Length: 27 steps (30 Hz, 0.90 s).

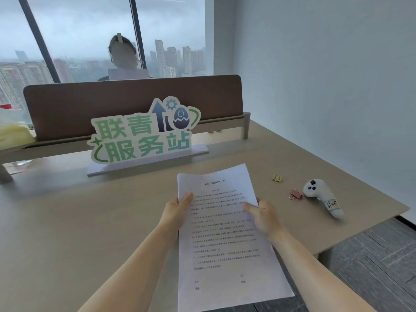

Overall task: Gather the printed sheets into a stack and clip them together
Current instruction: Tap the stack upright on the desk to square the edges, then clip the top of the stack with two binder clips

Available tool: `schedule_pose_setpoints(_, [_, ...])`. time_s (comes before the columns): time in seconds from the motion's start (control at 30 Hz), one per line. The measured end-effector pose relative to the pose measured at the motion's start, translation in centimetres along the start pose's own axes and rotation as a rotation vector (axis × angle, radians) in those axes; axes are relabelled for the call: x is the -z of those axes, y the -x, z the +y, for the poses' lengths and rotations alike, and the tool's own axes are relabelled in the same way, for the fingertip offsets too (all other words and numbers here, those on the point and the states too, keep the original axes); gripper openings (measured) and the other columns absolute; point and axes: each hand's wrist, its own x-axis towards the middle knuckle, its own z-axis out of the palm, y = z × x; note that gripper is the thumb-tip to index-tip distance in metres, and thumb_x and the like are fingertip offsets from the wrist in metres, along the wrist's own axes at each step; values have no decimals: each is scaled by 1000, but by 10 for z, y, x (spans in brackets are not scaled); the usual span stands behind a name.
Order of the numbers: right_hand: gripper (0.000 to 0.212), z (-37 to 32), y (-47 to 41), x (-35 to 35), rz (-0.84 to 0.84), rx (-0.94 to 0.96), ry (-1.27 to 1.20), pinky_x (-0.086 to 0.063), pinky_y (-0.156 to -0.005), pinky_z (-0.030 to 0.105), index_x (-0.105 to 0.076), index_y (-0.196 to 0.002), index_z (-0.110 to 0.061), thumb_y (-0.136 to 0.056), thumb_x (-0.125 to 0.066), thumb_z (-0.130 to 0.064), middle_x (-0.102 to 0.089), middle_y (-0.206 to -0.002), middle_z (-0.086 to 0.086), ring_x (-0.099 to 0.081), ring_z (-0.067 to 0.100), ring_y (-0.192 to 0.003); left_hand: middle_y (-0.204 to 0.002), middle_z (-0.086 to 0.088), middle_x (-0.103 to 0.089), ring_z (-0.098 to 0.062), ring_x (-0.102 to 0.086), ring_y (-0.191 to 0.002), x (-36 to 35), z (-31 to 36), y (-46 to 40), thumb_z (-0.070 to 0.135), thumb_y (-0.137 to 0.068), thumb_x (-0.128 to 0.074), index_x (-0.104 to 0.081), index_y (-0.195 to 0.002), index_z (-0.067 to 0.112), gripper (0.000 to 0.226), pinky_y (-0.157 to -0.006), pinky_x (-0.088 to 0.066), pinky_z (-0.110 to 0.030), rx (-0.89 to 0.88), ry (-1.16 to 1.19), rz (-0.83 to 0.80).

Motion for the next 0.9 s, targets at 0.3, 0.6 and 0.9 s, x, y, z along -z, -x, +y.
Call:
schedule_pose_setpoints(0.3, [24,11,-8,3,-38,-38,-24,-55,-92,51,-72,-111,-18,-95,-55,-22,-76,-107,1,-73,25,-99,-93,-11,-76,-24,-74,-75,-6,6,-18,44,-97,-52,-69,-102,8,40,-56,-58,-27,-27,-18,44])
schedule_pose_setpoints(0.6, [21,-1,-35,24,-21,-1,227,-48,-70,34,-69,-94,-7,-96,-54,-22,-73,-96,14,-69,21,-78,-79,-6,-76,-19,-74,-64,-9,3,-24,36,-99,-50,-66,-95,10,31,-53,-59,-30,-64,-15,38])
schedule_pose_setpoints(0.9, [35,-19,-113,67,285,-10,846,-52,-92,40,-66,-118,-22,-94,-41,-21,-70,-116,3,-64,28,-103,-88,-10,-78,-25,-75,-75,-10,-5,-29,32,-100,-51,-67,-97,10,27,-62,-60,-35,-107,-24,34])
